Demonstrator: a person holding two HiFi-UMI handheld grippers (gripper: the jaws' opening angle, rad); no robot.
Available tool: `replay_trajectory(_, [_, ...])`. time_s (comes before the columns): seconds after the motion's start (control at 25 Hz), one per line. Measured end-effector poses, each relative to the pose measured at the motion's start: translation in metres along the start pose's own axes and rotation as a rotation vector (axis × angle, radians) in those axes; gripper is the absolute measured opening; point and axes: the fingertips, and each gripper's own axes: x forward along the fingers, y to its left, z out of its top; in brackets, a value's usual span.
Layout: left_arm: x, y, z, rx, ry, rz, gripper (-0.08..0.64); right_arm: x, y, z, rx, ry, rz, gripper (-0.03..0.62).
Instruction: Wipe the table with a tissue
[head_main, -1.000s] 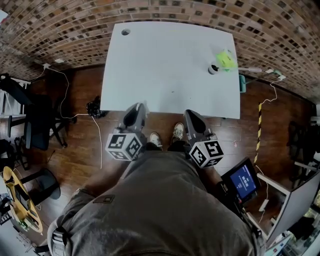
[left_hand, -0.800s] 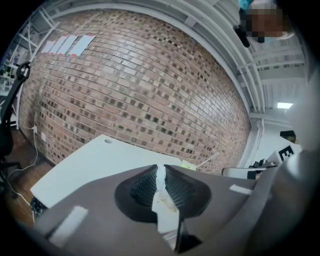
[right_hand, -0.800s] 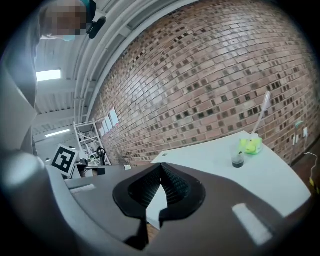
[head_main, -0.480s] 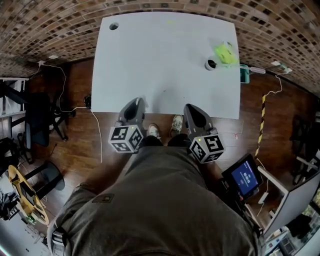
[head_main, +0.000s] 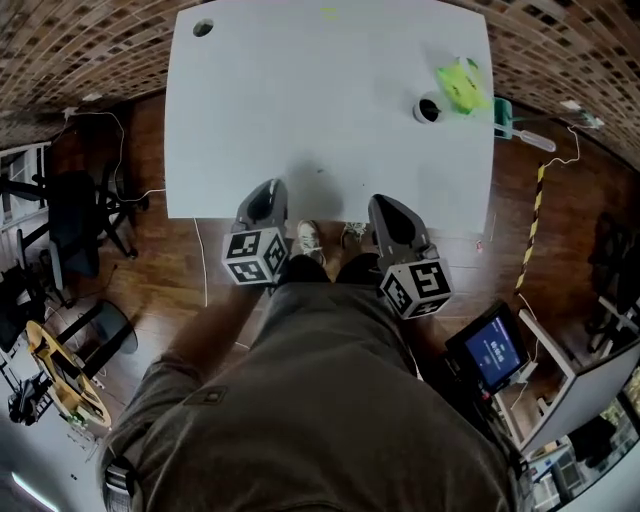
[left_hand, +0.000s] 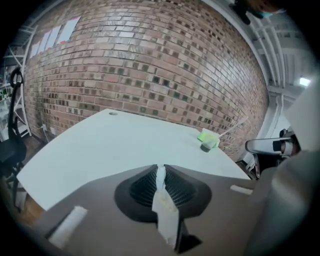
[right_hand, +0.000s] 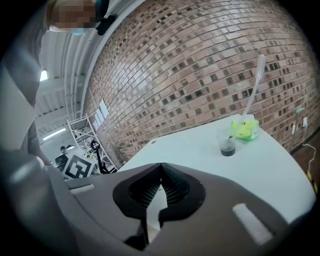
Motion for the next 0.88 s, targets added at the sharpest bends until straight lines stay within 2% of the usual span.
replay_trajectory(0.4, [0.058,-0.017,-0.027,0.052,0.118,0.045,0.038,0.0,-0.058,0.0,0.057,0.04,-0.034,0.012])
replay_trajectory(0.88, [0.073,-0.036,-0.038,0.146,0.18,0.006,0.038,-0.006,-0.068,-0.001,0.101,0.011,-0.068,0.012])
